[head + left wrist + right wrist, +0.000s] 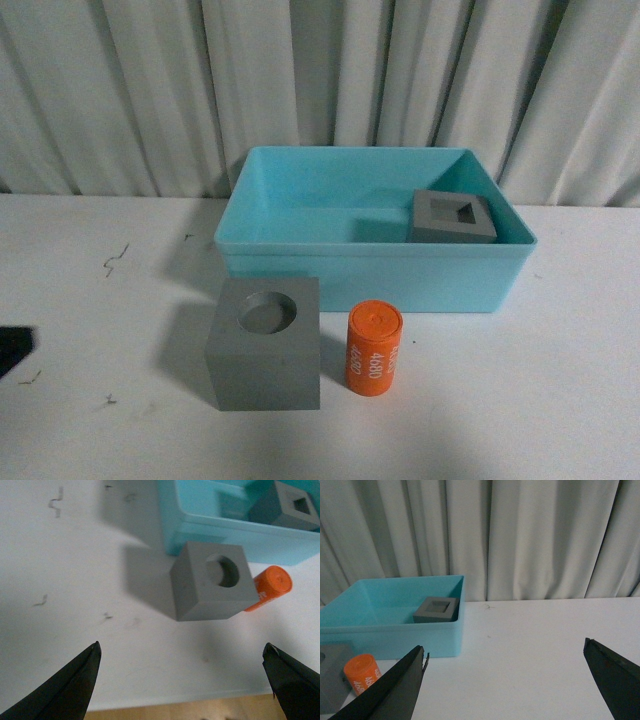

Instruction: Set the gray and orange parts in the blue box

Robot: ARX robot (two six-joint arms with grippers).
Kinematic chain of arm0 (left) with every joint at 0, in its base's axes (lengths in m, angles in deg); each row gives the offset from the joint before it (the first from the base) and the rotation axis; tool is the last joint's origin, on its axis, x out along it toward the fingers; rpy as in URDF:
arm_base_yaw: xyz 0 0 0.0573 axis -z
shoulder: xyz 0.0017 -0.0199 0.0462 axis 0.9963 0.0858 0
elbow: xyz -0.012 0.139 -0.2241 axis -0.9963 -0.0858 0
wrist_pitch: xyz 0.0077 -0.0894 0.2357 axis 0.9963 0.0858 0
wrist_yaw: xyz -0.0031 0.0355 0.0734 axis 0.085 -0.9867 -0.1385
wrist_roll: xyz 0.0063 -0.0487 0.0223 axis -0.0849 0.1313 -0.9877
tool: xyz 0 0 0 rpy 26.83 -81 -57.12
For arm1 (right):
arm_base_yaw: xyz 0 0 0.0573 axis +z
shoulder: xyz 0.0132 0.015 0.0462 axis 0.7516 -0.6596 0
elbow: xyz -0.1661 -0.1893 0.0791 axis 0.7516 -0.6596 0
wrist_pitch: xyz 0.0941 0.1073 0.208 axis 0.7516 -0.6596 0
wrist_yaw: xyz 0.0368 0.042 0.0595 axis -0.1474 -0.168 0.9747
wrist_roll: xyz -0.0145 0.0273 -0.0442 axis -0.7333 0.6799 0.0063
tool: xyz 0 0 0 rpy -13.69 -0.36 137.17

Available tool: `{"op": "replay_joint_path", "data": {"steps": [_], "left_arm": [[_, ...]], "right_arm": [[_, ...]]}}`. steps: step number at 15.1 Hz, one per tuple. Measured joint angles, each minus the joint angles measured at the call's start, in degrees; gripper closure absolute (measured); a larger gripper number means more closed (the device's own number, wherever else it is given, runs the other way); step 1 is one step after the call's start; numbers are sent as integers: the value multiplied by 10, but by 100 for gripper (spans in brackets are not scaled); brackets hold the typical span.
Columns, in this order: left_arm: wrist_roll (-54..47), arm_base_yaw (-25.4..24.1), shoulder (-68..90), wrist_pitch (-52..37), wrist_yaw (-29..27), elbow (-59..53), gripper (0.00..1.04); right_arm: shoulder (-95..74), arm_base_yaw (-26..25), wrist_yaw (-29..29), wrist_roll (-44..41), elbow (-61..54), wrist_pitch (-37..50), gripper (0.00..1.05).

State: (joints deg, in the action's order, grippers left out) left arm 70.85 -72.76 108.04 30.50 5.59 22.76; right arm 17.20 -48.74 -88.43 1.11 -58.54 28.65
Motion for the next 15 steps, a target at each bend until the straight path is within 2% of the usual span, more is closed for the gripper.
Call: {"op": "replay_joint_path", "data": {"steps": [1,2,4,12,15], "left_arm": [[-4,64,266,-160,13,92,7],[-9,67,322,-183,20,116,7],[-20,67,386,-205,23,149,7],[-41,63,452,-220,27,188,7],[-69,56,521,-232,27,228,7]], "right_arm": [[0,0,0,0,0,0,6],[0,0,0,0,0,0,6],[0,0,0,0,0,0,6],[0,0,0,0,0,0,6],[0,0,0,0,0,0,6]]}}
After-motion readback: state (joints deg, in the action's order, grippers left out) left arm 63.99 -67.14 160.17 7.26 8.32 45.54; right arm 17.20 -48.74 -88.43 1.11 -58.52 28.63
